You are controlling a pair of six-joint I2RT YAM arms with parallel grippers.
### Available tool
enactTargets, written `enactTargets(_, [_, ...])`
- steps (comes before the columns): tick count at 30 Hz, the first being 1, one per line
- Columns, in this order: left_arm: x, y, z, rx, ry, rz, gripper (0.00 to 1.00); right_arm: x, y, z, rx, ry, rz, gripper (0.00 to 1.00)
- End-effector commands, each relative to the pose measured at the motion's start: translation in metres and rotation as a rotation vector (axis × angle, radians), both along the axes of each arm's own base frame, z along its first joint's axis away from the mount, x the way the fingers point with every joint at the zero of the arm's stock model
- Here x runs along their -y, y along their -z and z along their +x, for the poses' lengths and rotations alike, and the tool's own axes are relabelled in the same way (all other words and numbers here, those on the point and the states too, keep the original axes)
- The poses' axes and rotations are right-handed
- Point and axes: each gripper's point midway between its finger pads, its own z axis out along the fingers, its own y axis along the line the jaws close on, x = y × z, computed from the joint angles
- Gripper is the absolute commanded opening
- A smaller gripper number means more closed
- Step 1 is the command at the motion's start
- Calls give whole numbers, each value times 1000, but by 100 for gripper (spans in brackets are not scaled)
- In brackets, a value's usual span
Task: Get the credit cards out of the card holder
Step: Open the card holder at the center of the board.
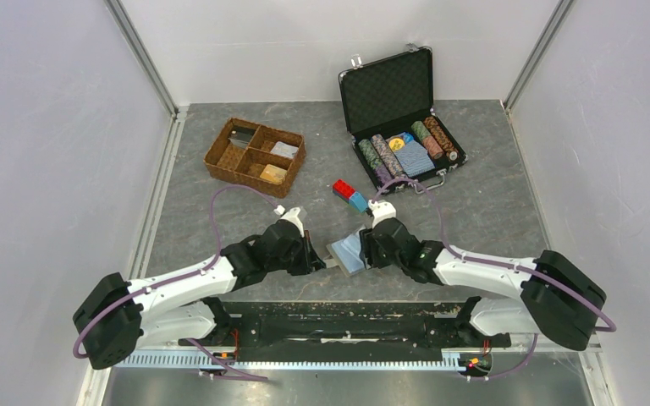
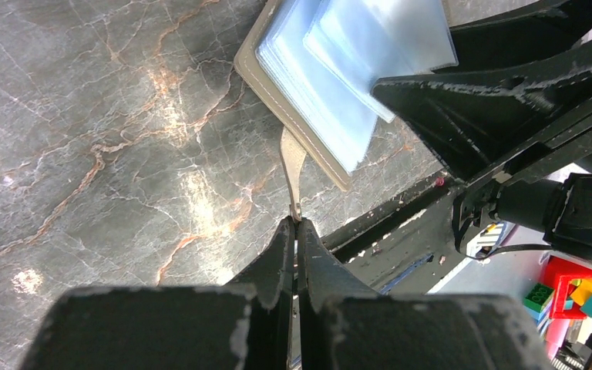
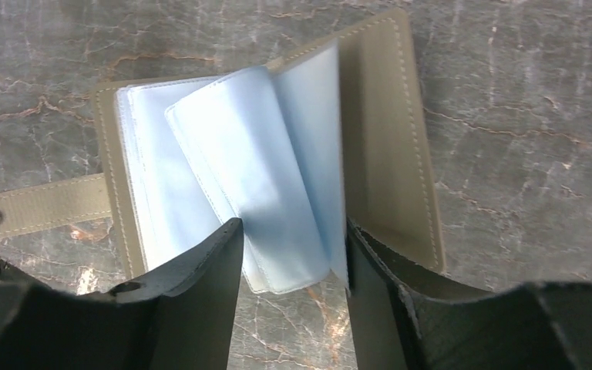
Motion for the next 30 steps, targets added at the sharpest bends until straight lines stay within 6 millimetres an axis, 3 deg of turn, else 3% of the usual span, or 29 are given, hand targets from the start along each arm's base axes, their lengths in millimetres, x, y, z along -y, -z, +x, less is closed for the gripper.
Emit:
enactTargets(1, [-8,2,5,45,2,30,2,14,-5,8,37,39,-17,49])
enactTargets(13, [-6,-1,4,44,12,17,2,41,-16,18,68,133,-83,45])
enactTargets(20, [0,-6,2,41,29,-13,2,43,-49,24,108,158,-69,46])
enactTargets(24, [2,-10,3,45,33,-29,2,30,-79,24,125,123,8,47])
enactTargets(30, [5,-12,3,44,36,-41,2,-14,-127,16,187,-51,213,47])
